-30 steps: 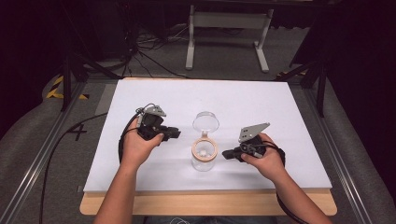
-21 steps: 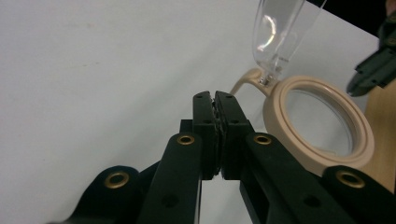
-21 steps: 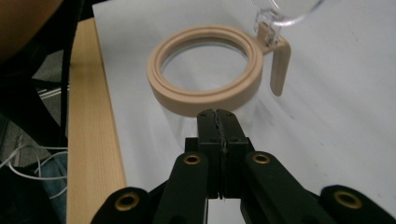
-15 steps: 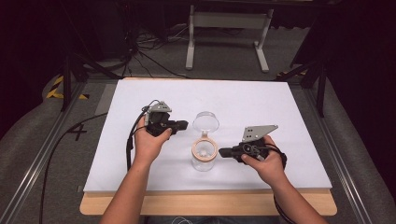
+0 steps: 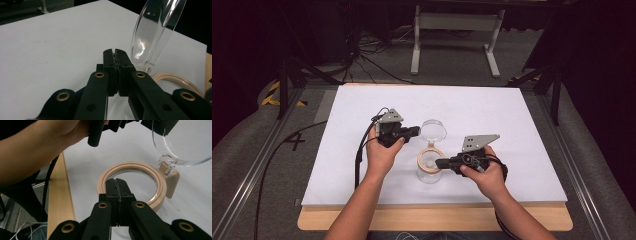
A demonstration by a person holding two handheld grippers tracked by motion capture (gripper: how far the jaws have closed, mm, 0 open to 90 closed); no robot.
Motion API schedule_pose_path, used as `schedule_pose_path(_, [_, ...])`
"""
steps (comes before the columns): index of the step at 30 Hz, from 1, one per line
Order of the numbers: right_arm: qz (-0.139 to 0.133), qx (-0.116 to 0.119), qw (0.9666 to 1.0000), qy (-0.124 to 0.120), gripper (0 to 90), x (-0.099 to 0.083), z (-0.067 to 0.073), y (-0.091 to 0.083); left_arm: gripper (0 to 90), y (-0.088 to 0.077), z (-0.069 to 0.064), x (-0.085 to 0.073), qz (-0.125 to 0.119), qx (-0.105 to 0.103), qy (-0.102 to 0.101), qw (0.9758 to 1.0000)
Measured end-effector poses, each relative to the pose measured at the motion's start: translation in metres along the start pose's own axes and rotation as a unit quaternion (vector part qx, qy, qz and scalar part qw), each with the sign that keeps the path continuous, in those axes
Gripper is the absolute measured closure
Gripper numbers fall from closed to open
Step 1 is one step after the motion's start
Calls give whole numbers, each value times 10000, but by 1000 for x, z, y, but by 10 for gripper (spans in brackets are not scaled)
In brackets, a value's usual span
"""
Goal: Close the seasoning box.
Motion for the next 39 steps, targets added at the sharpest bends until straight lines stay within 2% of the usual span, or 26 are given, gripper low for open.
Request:
schedule_pose_path(2, [-42, -16, 10000, 19, 899, 1, 0, 1, 879, -1, -2, 1, -44, 1, 6, 10000])
schedule_pose_path(5, [-95, -26, 9999, 61, 899, 2, -1, 0, 883, -1, -5, 2, -54, 67, 133, 9999])
schedule_pose_path(7, [-154, -25, 9999, 65, 899, 3, -2, -1, 886, -3, -6, 1, -10, 43, 126, 9999])
schedule_pose_path(8, [-166, -17, 9998, 64, 899, 4, -2, -1, 885, -4, -6, 2, -40, 48, 191, 9998])
schedule_pose_path(10, [-199, -14, 9998, 70, 899, 5, -3, -1, 879, -5, -8, 2, -96, 21, 137, 9999])
schedule_pose_path(13, [-214, -14, 9997, 102, 899, 5, -4, -1, 879, -8, -10, 3, -116, -13, 182, 9998])
schedule_pose_path(17, [-224, -17, 9997, 133, 899, 6, -6, -1, 890, -11, -12, 2, 4, -49, 267, 9996])
schedule_pose_path(20, [-234, -18, 9996, 145, 899, 5, -7, -1, 886, -11, -14, 2, -5, -104, 220, 9997])
schedule_pose_path(22, [-240, -15, 9996, 151, 899, 5, -8, -1, 885, -13, -15, 2, 73, -176, 162, 9997])
schedule_pose_path(27, [-254, -33, 9995, 163, 898, 5, -8, -3, 879, -16, -16, 2, 99, -371, 170, 9991])
schedule_pose_path(33, [-217, -10, 9996, 175, 898, 4, -8, -3, 854, -20, -14, 2, 149, -306, 185, 9992])
schedule_pose_path(39, [-194, -2, 9997, 157, 899, 4, -7, -4, 859, -24, -12, 2, 156, -304, 103, 9994])
Point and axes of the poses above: each handheld gripper's, and its own axes: y roughly forward along the jaws, x roughly out of its top, z roughly to its left, the point moved 4 cm from there along y, roughly forward along the jaws, and after that the axes turned 1 degree about -y, right-handed, at the moved point
